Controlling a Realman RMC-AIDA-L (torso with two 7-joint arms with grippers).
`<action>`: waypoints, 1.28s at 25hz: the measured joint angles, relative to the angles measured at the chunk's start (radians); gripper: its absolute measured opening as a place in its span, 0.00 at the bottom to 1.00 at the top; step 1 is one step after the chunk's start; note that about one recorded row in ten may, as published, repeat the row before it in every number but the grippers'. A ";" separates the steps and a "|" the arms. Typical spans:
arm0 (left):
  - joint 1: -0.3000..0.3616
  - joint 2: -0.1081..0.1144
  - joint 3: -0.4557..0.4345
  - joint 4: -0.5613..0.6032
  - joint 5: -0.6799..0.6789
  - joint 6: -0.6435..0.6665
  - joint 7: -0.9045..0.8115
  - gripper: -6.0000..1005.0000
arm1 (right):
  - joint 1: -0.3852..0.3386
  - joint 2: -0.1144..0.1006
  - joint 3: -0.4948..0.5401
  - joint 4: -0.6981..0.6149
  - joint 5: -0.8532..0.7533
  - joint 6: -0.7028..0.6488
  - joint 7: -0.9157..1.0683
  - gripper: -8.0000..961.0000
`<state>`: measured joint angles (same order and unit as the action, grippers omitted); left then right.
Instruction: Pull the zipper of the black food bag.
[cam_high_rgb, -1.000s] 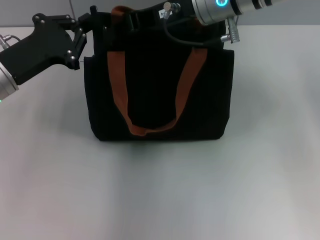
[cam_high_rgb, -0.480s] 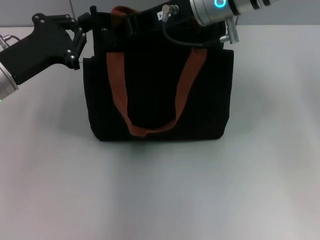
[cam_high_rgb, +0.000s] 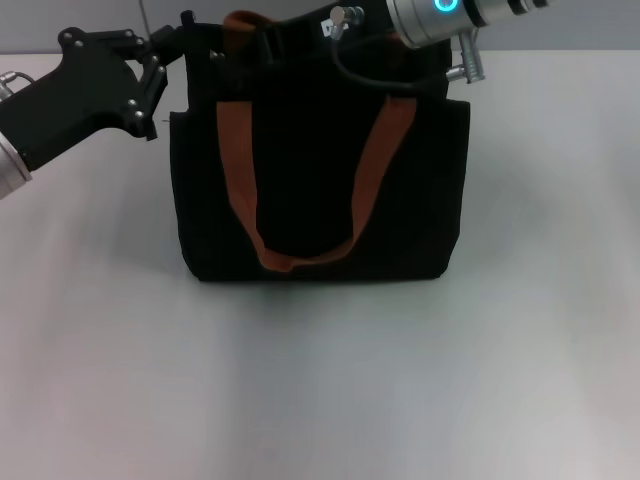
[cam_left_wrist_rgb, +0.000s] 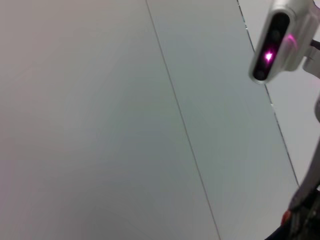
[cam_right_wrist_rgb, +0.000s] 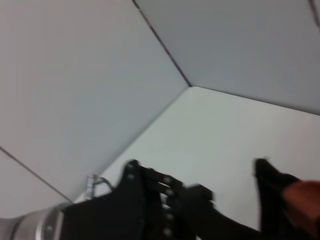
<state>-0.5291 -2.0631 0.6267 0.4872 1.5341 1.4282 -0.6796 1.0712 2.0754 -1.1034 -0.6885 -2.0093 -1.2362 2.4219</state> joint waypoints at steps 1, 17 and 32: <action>0.001 0.000 -0.003 0.000 0.000 0.000 -0.002 0.07 | -0.007 0.001 0.000 -0.012 -0.015 0.000 0.013 0.01; 0.005 0.003 -0.038 0.002 0.000 -0.004 -0.017 0.08 | -0.251 0.007 -0.002 -0.370 -0.228 -0.028 0.227 0.01; 0.009 0.000 -0.036 -0.004 0.000 -0.011 -0.030 0.08 | -0.574 0.003 0.128 -0.354 0.497 -0.169 -0.340 0.14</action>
<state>-0.5197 -2.0632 0.5905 0.4828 1.5336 1.4173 -0.7098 0.4973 2.0786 -0.9752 -1.0423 -1.5121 -1.4057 2.0821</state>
